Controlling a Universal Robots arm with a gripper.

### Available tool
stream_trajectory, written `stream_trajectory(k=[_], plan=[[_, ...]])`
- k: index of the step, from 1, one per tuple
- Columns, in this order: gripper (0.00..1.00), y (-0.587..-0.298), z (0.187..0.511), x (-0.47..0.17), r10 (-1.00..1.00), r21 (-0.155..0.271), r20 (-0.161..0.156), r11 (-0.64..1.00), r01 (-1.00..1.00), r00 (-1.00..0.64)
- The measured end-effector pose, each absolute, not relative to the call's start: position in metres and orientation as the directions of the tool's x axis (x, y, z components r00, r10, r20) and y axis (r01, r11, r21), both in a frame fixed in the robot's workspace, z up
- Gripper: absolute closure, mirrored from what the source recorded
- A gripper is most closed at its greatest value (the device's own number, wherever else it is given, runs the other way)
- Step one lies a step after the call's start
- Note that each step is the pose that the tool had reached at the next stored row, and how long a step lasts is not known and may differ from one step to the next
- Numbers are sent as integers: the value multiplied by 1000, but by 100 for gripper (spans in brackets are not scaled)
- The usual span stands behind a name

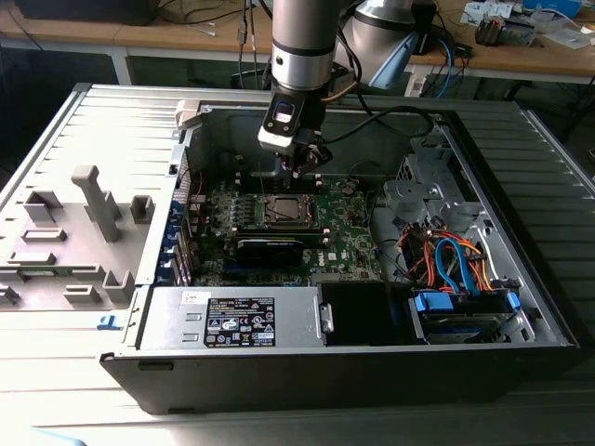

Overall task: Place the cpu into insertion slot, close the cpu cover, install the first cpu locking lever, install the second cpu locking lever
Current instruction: 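Install the first cpu locking lever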

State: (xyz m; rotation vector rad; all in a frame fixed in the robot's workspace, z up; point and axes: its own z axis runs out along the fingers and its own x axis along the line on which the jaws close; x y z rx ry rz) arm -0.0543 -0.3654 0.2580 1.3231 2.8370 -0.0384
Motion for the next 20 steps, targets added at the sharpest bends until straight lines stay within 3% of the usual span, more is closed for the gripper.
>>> stream_trajectory(k=[20], plan=[[89,-365,258,-54,747,-18,-20,665,747,-665]])
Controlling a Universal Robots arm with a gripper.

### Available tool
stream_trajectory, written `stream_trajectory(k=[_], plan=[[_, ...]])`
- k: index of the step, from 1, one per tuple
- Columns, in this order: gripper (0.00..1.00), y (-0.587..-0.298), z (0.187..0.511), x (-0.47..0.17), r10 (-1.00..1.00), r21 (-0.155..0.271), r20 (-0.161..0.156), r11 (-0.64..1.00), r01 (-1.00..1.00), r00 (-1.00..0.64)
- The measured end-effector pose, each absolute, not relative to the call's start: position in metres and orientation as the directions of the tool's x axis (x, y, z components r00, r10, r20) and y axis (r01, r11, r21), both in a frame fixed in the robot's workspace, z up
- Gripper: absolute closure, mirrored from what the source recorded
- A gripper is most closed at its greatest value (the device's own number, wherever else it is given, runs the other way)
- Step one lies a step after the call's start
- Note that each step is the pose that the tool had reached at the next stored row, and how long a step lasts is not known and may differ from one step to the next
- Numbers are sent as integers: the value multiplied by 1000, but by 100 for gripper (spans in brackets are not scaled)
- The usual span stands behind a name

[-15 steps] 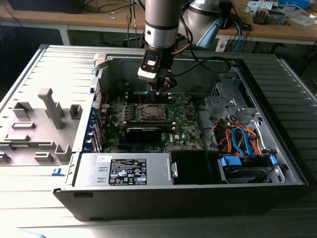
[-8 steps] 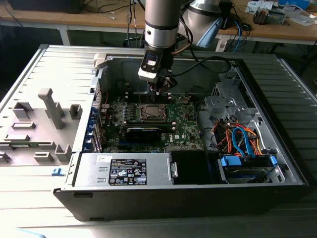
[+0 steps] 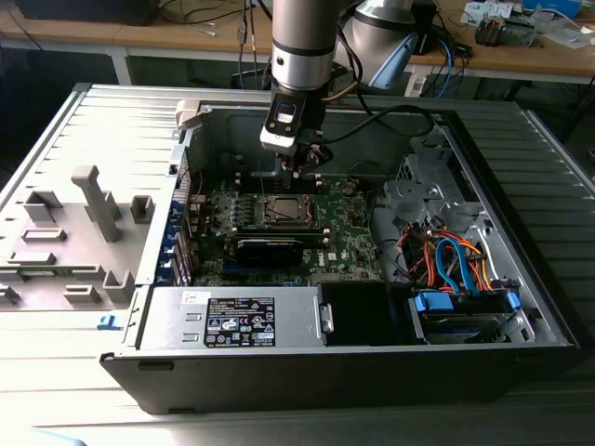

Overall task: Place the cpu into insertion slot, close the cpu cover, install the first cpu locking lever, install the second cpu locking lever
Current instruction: 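Install the first cpu locking lever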

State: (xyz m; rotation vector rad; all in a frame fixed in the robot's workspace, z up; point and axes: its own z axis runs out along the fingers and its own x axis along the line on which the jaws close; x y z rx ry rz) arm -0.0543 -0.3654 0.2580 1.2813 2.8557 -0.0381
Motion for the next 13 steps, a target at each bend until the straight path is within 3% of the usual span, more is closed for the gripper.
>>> stream_trajectory(k=[13], plan=[[89,-365,258,-54,737,-18,-20,675,737,-676]])
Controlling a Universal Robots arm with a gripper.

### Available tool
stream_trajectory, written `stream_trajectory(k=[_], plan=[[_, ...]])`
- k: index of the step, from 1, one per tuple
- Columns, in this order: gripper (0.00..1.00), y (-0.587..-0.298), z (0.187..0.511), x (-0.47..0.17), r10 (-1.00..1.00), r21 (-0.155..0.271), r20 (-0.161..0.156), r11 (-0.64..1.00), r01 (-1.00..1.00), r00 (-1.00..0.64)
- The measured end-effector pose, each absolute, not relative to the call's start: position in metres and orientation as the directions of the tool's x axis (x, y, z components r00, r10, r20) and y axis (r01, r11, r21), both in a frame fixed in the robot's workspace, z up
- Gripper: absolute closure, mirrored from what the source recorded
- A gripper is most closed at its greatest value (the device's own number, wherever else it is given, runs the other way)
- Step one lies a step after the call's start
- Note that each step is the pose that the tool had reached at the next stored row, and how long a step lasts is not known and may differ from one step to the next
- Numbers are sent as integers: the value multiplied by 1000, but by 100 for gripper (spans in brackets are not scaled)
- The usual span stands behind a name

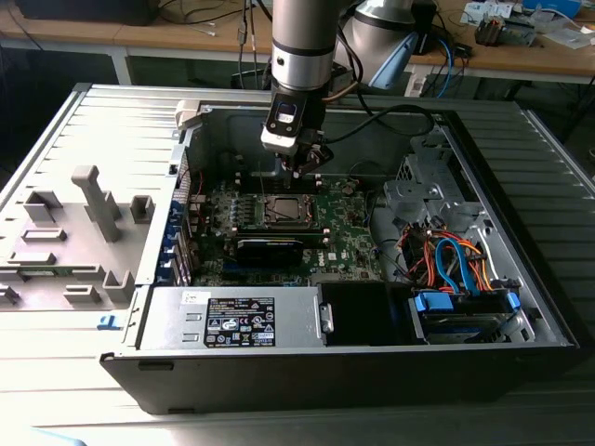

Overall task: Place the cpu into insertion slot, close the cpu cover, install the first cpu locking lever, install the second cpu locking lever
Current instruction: 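Install the first cpu locking lever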

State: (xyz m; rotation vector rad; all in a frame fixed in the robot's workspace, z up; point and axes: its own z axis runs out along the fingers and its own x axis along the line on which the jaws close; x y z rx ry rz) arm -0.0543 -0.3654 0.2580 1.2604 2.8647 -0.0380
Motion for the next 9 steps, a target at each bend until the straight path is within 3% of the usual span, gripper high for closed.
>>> stream_trajectory(k=[9], plan=[[89,-365,258,-54,731,-18,-20,682,731,-682]])
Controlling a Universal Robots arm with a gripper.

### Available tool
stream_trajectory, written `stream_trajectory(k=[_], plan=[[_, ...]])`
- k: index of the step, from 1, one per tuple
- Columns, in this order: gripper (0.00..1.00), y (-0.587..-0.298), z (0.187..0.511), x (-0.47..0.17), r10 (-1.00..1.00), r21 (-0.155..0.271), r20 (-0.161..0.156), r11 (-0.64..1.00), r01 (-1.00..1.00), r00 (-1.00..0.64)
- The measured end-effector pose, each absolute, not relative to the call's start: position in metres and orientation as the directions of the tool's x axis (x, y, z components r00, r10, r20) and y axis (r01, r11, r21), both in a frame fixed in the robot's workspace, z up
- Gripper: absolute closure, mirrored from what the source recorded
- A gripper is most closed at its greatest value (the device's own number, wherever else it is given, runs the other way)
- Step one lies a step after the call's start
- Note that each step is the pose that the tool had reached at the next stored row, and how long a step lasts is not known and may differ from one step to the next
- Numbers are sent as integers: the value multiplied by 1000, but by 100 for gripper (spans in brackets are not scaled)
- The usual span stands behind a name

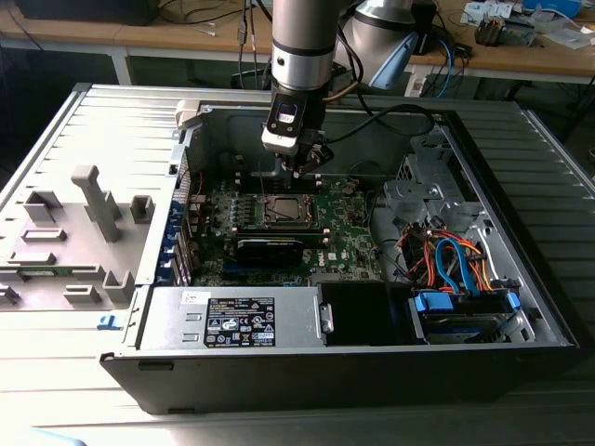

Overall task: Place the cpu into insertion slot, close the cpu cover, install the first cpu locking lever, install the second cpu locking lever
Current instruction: 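Install the first cpu locking lever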

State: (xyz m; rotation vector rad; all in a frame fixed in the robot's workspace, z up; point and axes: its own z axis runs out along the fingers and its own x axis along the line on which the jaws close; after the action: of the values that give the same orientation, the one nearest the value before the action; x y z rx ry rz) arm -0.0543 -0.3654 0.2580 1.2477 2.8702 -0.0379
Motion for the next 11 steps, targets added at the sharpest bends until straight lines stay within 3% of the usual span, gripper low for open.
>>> stream_trajectory(k=[11], plan=[[89,-365,258,-54,714,-18,-20,699,714,-700]])
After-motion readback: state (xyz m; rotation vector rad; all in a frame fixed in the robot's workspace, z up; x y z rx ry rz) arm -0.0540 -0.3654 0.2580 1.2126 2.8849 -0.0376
